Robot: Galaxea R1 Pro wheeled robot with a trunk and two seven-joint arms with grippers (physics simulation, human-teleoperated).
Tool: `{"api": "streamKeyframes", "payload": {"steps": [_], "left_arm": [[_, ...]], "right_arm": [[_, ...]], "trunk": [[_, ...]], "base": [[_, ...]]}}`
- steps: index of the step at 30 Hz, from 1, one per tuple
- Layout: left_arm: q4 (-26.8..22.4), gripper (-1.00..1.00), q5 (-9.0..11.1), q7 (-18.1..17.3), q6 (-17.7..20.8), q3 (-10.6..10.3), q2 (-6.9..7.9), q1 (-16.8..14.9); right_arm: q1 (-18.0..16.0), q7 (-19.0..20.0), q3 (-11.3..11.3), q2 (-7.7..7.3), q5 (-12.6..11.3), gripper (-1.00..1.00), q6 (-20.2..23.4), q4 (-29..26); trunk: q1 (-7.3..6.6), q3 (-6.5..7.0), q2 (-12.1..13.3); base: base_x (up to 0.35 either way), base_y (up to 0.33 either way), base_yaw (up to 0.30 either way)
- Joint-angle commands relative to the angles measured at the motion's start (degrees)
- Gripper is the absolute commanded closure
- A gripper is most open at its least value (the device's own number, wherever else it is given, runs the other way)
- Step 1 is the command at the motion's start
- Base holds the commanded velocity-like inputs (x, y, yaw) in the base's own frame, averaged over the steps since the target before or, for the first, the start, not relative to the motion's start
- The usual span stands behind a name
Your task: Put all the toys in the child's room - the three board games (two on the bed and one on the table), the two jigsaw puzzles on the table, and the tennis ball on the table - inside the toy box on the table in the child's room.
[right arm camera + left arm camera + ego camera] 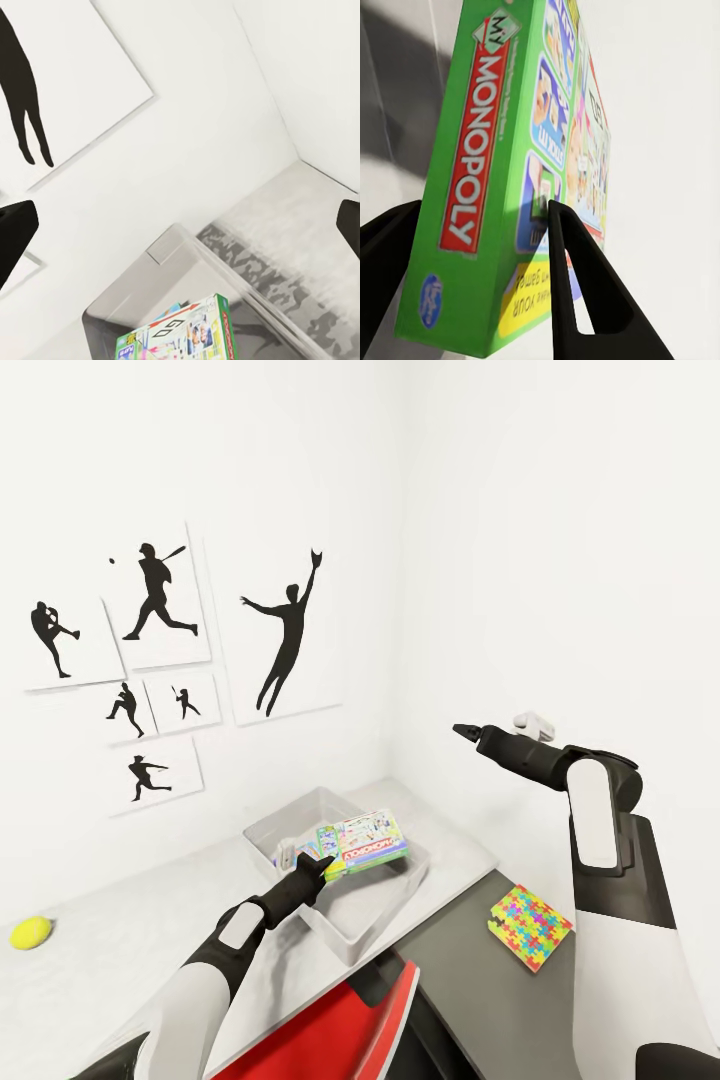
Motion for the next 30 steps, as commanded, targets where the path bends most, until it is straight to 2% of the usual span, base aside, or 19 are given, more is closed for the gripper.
{"api": "streamKeyframes", "payload": {"steps": [1,23,25,30], "left_arm": [[0.0,1.00,0.3,0.0,0.5,0.3,-0.04,0.0],[-0.2,1.00,0.4,0.0,0.5,0.3,-0.04,0.0],[-0.8,1.00,0.9,0.2,0.9,0.1,-0.04,0.5],[-0.3,1.00,0.2,-0.3,1.4,0.2,-0.04,0.4]], "right_arm": [[0.0,-0.3,0.0,-0.01,-0.4,-1.00,0.2,0.0],[0.0,-0.3,0.0,-0.01,-0.6,-1.00,0.5,-0.1],[0.6,-0.1,0.6,0.65,-0.5,-1.00,0.5,0.6],[2.2,-0.2,1.4,2.26,-0.4,-1.00,0.5,2.2]], "trunk": [[0.03,-0.05,-0.1],[0.03,-0.05,-0.1],[0.03,-0.05,-0.1],[0.03,-0.05,-0.1]], "base": [[0.000,0.000,0.000],[0.000,0.000,0.000],[0.000,0.000,0.000],[0.000,0.000,0.000]]}}
